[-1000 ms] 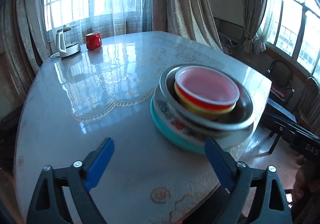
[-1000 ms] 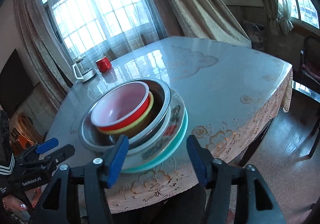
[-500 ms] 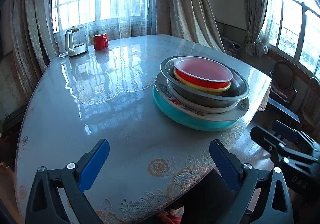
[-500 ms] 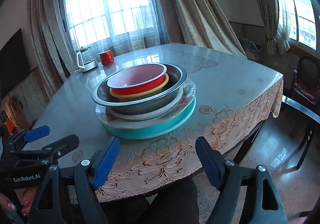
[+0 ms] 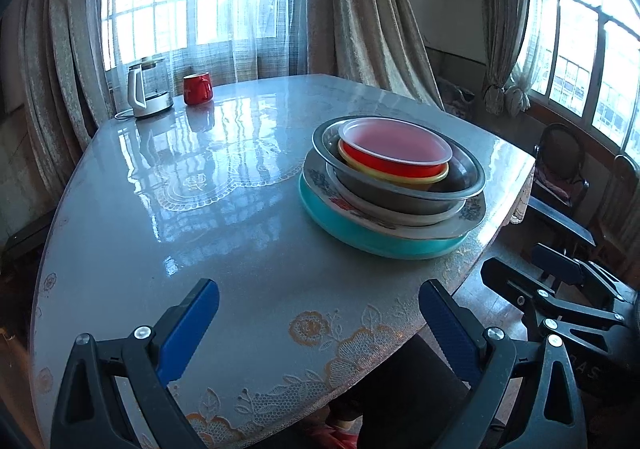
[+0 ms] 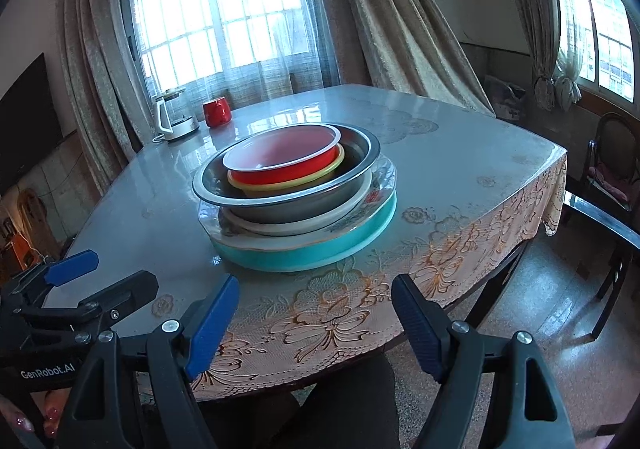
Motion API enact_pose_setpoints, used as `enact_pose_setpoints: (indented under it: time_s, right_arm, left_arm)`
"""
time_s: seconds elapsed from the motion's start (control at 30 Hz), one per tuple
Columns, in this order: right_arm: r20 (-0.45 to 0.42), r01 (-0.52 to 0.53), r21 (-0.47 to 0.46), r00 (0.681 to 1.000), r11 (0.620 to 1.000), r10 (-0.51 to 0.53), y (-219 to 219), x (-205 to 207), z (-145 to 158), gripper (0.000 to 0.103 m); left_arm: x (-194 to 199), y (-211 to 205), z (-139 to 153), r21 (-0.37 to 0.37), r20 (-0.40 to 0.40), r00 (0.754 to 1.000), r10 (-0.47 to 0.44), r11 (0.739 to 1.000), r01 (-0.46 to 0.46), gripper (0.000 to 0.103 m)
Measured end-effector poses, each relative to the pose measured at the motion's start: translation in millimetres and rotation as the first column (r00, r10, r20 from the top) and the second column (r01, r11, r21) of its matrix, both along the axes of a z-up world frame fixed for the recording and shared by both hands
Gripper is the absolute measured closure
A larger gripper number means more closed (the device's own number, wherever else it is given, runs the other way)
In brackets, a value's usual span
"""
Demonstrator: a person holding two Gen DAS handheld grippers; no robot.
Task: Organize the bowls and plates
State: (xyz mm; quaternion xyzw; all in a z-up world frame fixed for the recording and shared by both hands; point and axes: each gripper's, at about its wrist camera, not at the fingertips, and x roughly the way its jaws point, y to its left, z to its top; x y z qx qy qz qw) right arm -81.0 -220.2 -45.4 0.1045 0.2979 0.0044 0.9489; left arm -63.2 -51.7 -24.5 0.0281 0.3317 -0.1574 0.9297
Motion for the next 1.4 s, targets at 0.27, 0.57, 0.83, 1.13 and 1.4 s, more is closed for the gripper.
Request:
enact_pose_setpoints:
  time_s: [0.27,0.57,0.83,1.13,1.4]
  right_arm:
    - [-0.018,0.009,0.016,1.0,1.0,-0.009,-4.1,1.9,-3.6,0.023]
    - [-0.024,0.008,0.02,1.0,1.0,-0.007,-4.4,2.4,-5.0,0.023]
    - [-0.027,0.007,0.022,1.0,1.0,-0.006,-5.4,3.2,-5.9,0.023]
    - [-0.032,0.009,0.025,0.999,1.0,-0.008,-6.2,4.2,-7.0,0.023]
    - [-0.036,0.011,0.029,0.999,1.0,-0.009,-7.4,5.2,-8.5,0.023]
  left_arm:
    - [0.5,-0.6,-1.6,0.006,-0.007,1.0,0.011,1.0,-0.01,0.002]
    - [0.0,-1.2,-2.0,0.012,-0.006,1.0,0.012,1.0,-0.012,0.002]
    - [0.7,-1.8,-2.6,0.015,-0.009,1.0,0.013,1.0,-0.013,0.002]
    - [2.0,-2.1,-3.6,0.016,-0.012,1.0,0.018,1.0,-0.018,0.002]
    - [2.6,-2.0,-3.5,0.021,-0.012,1.0,0.018,1.0,-0.018,0.002]
